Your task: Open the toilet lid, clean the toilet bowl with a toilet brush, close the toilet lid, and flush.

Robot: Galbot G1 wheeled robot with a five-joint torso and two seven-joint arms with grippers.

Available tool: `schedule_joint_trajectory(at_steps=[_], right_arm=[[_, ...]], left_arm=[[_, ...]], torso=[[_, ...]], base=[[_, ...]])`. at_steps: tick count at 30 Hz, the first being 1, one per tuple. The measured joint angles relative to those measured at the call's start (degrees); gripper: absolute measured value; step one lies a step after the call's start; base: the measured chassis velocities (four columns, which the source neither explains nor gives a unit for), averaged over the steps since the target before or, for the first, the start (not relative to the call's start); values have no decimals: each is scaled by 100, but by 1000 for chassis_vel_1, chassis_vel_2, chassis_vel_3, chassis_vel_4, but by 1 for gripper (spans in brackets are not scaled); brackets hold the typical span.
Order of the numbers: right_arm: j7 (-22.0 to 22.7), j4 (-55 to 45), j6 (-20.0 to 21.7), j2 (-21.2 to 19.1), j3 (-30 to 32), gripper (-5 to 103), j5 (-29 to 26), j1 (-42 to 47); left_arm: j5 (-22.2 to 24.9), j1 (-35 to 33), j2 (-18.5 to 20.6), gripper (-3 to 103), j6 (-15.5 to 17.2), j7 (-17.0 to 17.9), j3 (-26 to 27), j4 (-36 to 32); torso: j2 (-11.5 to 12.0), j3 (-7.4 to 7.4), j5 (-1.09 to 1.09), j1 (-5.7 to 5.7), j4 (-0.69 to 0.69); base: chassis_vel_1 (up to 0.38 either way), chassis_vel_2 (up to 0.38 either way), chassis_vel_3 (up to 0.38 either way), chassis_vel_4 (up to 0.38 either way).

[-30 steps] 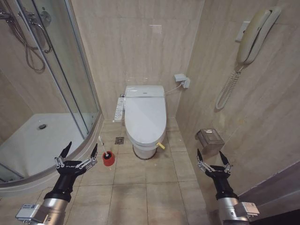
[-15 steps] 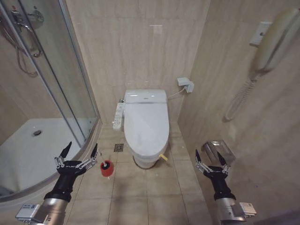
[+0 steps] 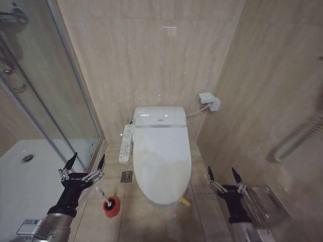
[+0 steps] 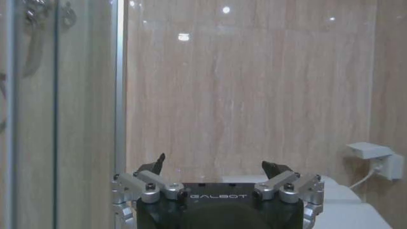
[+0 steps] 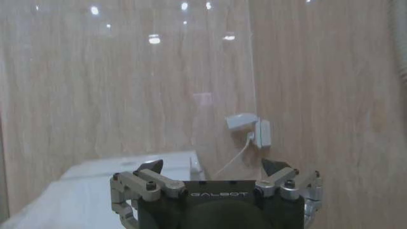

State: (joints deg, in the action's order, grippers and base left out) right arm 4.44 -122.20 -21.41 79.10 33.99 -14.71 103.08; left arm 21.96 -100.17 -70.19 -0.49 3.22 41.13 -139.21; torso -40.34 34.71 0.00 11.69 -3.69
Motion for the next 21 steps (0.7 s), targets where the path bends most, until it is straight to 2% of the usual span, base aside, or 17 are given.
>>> schedule_joint_trajectory(at_steps=[5,10,14,21], right_arm=[[-189,265,-355,113,-58,100,112,376],[-260,846,-682,207,-156,100,326,490],[-259,1190,-725,252,-201,100,454,487],[-267,2608,-880,514,-543,100,794,88]], left_arm=[[0,-1,0,100,0,0,0,0],[0,-2,0,100,0,0,0,0],[0,-2,0,100,0,0,0,0],[0,-1,0,100,0,0,0,0]], torso=[[-1,-2,-1,-5,4],[-4,-5,0,-11,0],[-4,-5,0,-11,1],[-2,-3,0,-6,2]], base=[[-62,91,43,-22],[43,-58,-33,63],[40,-64,-54,46],[0,0,0,0]])
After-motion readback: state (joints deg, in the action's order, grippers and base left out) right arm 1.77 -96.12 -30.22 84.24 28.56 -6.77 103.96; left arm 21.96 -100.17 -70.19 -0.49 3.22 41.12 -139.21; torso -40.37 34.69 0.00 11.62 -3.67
